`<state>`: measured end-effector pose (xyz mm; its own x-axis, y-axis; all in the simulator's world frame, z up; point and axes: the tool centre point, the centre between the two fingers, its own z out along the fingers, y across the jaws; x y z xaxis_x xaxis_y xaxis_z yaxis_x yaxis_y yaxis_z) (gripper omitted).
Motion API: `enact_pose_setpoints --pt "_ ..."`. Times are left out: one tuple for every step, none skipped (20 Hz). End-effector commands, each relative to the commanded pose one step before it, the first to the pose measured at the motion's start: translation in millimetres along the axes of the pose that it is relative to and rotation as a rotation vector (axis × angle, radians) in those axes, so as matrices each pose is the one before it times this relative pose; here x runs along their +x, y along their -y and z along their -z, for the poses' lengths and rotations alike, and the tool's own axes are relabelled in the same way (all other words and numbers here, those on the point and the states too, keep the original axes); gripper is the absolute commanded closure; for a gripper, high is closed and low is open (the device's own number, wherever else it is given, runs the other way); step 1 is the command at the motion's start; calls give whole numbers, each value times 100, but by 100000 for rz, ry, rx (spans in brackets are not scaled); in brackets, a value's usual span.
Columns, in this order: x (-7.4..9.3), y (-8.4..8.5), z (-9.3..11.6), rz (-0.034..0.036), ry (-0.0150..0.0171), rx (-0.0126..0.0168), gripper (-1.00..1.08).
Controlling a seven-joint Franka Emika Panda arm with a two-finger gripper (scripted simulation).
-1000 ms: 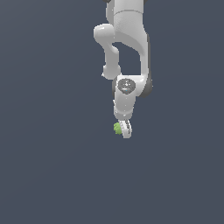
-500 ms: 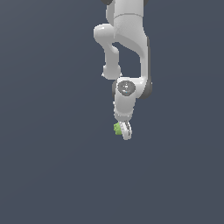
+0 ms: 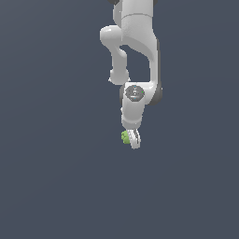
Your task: Pick up the object and move it to a goal position.
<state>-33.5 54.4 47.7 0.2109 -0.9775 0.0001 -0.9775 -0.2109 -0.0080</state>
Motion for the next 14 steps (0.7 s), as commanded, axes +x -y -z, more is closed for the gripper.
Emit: enact_pose_setpoints --pt "73 -16 477 -15 -2 80 108" --pt "42 -29 298 0 0 0 108" --pt "51 -34 354 0 0 0 108" --pt "81 -39 382 -35 40 -44 108" --pt "67 -44 467 0 0 0 108" --pt "76 -50 525 0 0 0 108" --pt "85 -55 585 0 0 0 108" --pt "117 -60 615 -36 31 -50 108" --pt "103 -66 708 0 0 0 108" --pt "113 -72 769 0 0 0 108" --pt "146 -74 793 -37 21 -54 108" --pt "131 -81 881 0 0 0 108" --pt "163 -82 900 -38 9 -57 108" --pt "149 -89 983 0 0 0 108"
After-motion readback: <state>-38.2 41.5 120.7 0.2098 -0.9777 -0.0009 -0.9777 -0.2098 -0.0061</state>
